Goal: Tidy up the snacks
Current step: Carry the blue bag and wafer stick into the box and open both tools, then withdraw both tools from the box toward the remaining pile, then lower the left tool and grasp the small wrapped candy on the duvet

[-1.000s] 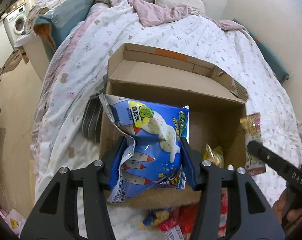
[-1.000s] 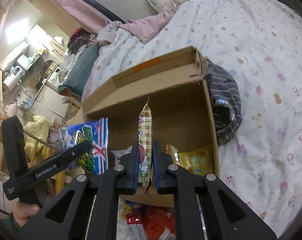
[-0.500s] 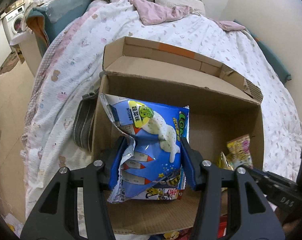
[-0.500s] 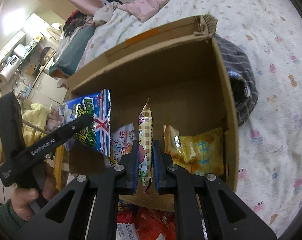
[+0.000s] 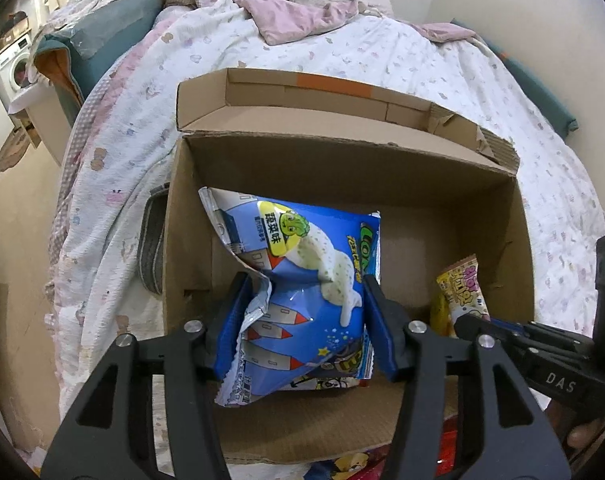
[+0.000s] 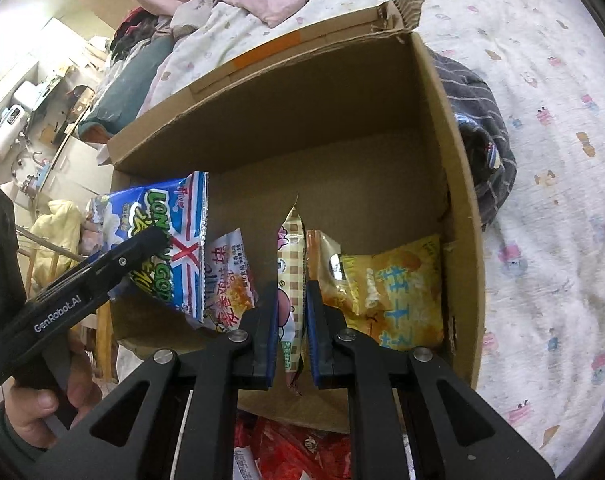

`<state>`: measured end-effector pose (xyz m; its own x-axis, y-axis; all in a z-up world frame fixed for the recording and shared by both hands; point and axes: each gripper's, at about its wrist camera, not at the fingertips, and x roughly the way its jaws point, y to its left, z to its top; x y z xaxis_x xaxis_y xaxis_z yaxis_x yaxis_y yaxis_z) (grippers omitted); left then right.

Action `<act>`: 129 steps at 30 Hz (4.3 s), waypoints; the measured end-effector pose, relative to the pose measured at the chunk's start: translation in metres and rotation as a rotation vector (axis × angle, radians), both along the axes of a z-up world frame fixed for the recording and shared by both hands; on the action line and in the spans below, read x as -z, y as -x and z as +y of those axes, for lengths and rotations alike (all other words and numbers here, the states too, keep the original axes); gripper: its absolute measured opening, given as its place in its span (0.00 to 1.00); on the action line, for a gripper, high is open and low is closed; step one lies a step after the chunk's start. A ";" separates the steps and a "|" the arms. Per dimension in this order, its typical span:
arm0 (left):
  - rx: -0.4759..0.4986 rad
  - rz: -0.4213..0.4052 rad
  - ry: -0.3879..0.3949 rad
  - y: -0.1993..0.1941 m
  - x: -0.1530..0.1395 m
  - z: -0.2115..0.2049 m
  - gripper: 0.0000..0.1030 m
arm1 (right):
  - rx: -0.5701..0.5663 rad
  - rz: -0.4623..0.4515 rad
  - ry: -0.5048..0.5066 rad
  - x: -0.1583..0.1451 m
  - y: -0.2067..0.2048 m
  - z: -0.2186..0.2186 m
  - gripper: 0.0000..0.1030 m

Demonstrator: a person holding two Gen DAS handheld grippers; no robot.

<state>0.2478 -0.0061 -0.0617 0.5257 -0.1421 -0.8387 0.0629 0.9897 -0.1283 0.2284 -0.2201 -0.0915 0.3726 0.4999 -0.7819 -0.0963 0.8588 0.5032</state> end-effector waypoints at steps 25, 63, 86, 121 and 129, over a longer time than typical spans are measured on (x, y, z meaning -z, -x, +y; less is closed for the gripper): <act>0.034 -0.053 -0.080 0.011 -0.014 -0.010 0.75 | 0.024 -0.043 -0.035 -0.012 0.001 -0.005 0.17; 0.005 -0.092 -0.064 0.101 -0.046 0.008 0.75 | 0.046 -0.261 -0.006 -0.079 0.086 -0.024 0.78; -0.042 0.004 -0.025 0.175 -0.022 0.024 0.75 | 0.109 -0.210 0.029 -0.069 0.163 -0.056 0.78; 0.152 0.531 -0.002 0.223 0.092 -0.013 0.15 | 0.098 0.082 0.090 -0.007 0.159 -0.070 0.78; 0.050 0.375 0.045 0.209 0.059 0.000 0.15 | -0.092 0.256 0.209 0.037 0.163 -0.037 0.94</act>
<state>0.0387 -0.0060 -0.1209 0.1749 -0.2011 -0.9638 0.0518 0.9794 -0.1950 0.0654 -0.2568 -0.1290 0.1119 0.3415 -0.9332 -0.0715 0.9394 0.3353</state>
